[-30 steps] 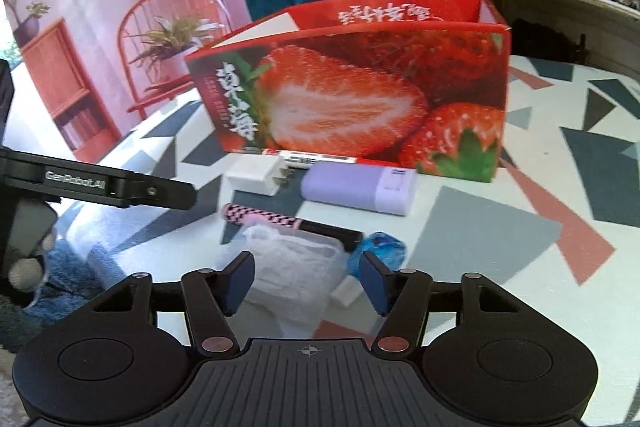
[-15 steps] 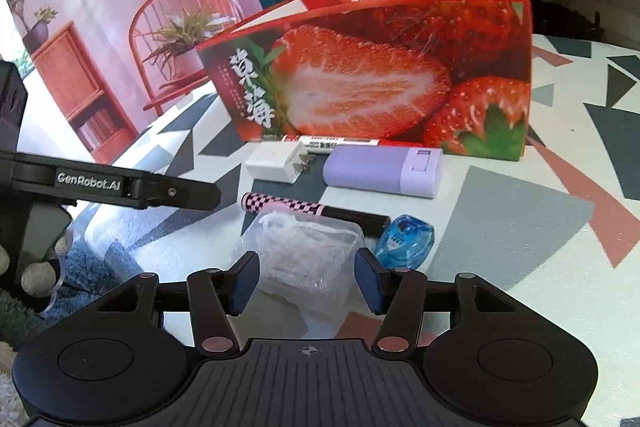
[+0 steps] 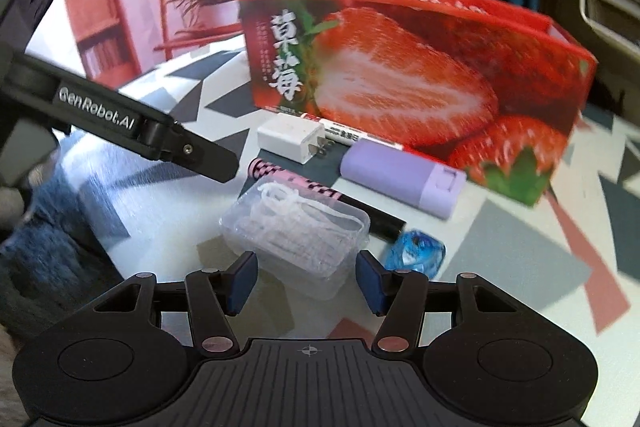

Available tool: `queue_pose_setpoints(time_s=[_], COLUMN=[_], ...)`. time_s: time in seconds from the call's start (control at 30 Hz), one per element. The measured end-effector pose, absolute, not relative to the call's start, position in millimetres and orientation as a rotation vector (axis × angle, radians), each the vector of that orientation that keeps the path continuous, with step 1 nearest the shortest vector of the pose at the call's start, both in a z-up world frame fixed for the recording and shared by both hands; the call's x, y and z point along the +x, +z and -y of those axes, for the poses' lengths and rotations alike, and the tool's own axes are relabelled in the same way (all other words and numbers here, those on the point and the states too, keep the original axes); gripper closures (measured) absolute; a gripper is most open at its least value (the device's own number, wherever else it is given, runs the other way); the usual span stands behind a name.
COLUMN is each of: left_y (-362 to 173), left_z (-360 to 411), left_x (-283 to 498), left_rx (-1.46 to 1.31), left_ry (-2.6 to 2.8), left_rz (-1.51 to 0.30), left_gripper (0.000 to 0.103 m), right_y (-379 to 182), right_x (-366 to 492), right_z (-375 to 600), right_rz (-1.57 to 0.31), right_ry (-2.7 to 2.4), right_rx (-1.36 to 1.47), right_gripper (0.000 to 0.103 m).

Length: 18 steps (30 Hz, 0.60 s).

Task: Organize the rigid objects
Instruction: 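Close the left tool on the clear plastic box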

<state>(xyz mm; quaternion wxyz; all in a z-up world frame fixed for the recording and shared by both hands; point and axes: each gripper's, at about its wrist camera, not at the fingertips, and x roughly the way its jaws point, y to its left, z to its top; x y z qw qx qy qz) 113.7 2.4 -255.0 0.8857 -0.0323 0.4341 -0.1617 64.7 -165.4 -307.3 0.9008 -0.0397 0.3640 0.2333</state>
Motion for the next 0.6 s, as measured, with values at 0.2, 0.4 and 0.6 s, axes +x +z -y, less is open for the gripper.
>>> queue_pose_setpoints(time_s=[0.2, 0.4, 0.6], left_y=[-263.7, -272.5, -274.8], left_z=[-1.0, -1.2, 0.0], left_x=[116.6, 122.6, 124.5], left_rx=[-0.116, -0.145, -0.17], left_ry=[-0.391, -0.395, -0.45], left_rz=[-0.916, -0.934, -0.928], left_gripper=[0.036, 0.038, 0.051], right_y=[-312.5, -312.9, -313.5], right_x=[62.8, 59.6, 59.7], right_z=[159.4, 165.3, 166.4], right_rz=[-0.702, -0.679, -0.673], right_ry=[0.505, 0.521, 0.527], right_rx=[-0.118, -0.087, -0.068], right_gripper=[0.057, 0.062, 0.062])
